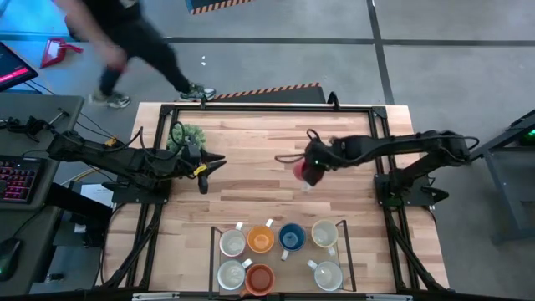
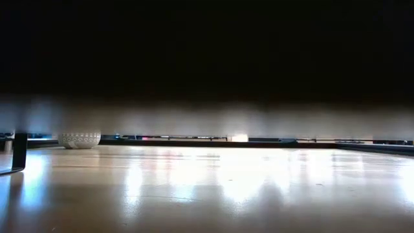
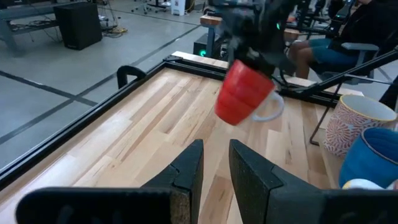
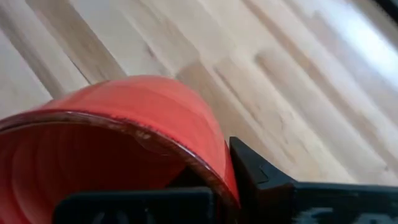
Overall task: Place coffee mugs
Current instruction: Put the red mug the shelf
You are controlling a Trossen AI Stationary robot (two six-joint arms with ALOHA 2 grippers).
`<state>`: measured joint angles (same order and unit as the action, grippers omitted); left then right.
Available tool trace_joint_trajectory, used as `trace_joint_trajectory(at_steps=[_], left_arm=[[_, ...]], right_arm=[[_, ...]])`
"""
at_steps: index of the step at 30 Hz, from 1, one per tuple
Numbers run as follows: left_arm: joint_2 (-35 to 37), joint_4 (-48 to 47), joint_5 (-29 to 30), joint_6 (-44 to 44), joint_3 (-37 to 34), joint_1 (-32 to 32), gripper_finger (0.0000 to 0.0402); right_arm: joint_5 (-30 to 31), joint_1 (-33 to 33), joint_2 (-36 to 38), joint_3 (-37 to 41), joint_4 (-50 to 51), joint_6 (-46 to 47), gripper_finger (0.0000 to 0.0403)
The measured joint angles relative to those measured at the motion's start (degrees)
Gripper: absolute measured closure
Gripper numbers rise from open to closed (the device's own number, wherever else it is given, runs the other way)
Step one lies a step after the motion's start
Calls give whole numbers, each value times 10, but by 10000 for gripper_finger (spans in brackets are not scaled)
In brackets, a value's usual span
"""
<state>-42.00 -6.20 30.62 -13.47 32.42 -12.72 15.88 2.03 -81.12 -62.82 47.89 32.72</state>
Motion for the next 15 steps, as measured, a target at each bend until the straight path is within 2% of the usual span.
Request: trace_joint_trajectory(at_steps=[8,15], left_arm=[[0,-14,-3,0,0,0,335],[0,-73,-3,0,0,0,335]], right_arm=[[7,-12,0,-124,46,-13,403],[21,-83,-23,-237,108,12,403]])
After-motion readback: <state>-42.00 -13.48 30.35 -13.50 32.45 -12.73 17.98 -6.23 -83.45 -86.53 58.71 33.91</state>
